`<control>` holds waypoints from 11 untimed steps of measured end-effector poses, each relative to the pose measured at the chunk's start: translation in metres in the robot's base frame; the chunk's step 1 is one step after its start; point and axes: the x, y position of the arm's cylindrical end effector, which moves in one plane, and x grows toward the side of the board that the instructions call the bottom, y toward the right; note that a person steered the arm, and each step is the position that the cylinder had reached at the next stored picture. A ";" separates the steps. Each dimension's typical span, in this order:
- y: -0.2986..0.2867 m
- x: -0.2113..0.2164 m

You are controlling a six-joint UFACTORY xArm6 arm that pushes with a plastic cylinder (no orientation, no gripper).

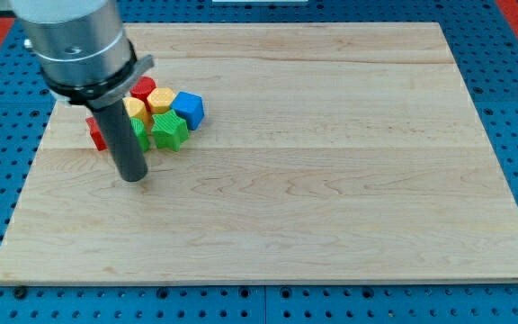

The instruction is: Push the red star along with the green star to the right

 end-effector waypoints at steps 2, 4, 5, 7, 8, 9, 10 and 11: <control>-0.084 0.003; -0.048 -0.058; 0.026 -0.079; 0.106 -0.064; 0.186 -0.066; 0.210 -0.065; 0.198 -0.051; 0.237 -0.043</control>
